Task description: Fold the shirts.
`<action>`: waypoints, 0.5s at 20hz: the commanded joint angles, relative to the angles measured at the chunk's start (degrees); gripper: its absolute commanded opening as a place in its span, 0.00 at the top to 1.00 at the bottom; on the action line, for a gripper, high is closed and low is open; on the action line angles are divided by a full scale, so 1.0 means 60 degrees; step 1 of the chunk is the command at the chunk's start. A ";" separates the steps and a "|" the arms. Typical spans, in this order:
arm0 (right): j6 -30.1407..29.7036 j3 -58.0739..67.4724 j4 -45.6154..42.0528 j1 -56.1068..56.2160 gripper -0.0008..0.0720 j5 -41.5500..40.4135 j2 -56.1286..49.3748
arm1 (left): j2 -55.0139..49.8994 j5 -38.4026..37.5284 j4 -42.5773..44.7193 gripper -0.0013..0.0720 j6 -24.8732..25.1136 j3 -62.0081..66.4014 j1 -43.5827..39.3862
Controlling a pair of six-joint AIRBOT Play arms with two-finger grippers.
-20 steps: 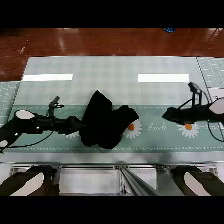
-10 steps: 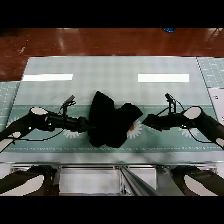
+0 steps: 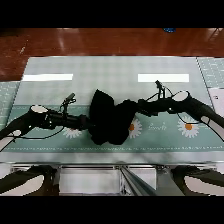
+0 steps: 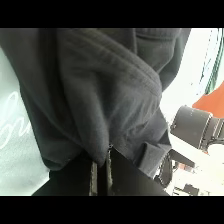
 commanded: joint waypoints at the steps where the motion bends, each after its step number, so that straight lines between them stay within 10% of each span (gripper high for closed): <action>1: -0.0095 0.0827 0.0186 0.0153 0.43 -0.0004 -0.0718 | -0.0007 0.0025 0.0000 0.95 -0.0011 0.0015 0.0000; 3: -0.0204 0.0947 0.0229 0.0484 0.46 0.0091 -0.1056 | -0.0007 0.0040 0.0000 0.95 -0.0011 0.0018 0.0000; 6: -0.0787 0.1045 0.0153 0.0965 0.96 0.0310 -0.1155 | 0.0000 -0.0026 0.0000 0.95 -0.0022 0.0193 0.0124; 10: 0.0984 0.3508 -0.4455 0.0299 0.96 0.2463 -0.0397 | 0.0565 -0.1162 -0.0011 0.95 -0.0270 0.2047 0.1279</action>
